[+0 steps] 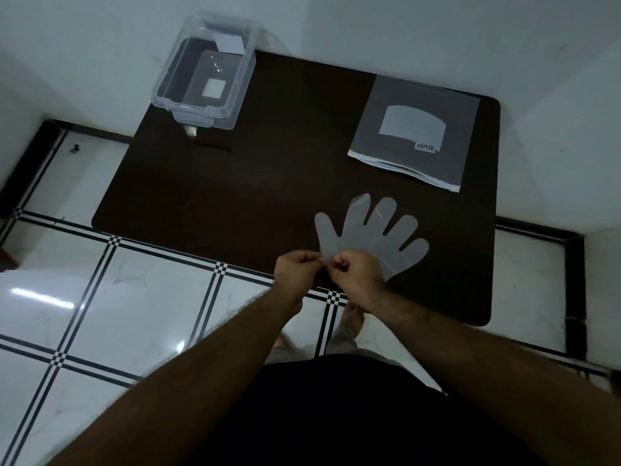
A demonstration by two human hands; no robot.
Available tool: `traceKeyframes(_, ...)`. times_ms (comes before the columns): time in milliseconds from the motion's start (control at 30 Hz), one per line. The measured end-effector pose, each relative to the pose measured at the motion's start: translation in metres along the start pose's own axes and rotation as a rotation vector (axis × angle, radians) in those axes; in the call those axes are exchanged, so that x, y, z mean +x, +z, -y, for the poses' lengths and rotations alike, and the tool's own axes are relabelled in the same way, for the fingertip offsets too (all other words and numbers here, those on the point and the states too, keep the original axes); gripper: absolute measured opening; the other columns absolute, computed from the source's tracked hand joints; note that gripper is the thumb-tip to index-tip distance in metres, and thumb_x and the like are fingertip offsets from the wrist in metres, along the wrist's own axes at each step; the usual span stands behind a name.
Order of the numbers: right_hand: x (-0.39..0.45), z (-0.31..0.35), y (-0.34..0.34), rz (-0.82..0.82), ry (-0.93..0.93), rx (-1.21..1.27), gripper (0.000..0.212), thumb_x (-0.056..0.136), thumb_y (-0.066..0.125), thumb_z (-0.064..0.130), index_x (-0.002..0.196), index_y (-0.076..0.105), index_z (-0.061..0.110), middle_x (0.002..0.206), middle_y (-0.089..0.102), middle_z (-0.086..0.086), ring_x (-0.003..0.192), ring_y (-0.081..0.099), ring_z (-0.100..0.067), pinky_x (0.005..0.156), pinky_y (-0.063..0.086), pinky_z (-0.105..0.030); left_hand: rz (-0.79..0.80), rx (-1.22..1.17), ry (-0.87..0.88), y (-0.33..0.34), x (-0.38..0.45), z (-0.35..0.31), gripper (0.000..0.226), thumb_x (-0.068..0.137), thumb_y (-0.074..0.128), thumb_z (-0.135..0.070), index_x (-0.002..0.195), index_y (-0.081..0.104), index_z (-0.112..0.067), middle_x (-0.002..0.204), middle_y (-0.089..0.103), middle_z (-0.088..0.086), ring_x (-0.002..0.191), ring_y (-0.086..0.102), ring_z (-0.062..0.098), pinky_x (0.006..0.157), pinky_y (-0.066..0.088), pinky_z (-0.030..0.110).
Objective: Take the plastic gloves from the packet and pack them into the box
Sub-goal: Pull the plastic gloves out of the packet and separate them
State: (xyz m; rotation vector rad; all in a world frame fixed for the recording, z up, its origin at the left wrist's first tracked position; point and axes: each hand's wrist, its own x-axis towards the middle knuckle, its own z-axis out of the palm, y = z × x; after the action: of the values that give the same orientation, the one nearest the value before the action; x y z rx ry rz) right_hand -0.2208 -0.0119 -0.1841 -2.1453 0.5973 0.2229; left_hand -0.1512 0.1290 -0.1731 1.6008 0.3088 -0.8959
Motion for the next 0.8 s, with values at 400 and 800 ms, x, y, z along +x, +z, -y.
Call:
traceKeyframes(400,0.002,-0.004,-0.015,0.026,0.065,0.180,0.005,0.095,0.080,0.017,0.097,0.077,0.014,0.089,0.076,0.000,0.084,0.074,-0.013,0.076,0.063,-0.028,-0.043,-0.068,-0.109,0.007,0.003,-0.008,0.016,0.095,0.074,0.003,0.110,0.076,-0.001,0.103,0.081,0.017,0.087,0.080,0.022,0.066,0.063,0.024)
traceKeyframes(800,0.004,0.002,-0.025,-0.021,0.296,0.390,0.004,0.101,0.072,0.022,0.099,0.073,0.018,0.097,0.075,-0.005,0.092,0.074,-0.020,0.079,0.065,-0.036,-0.163,0.348,0.073,0.008,0.008,-0.001,0.017,0.090,0.075,0.000,0.091,0.077,-0.017,0.090,0.078,0.005,0.084,0.078,0.020,0.073,0.065,0.030)
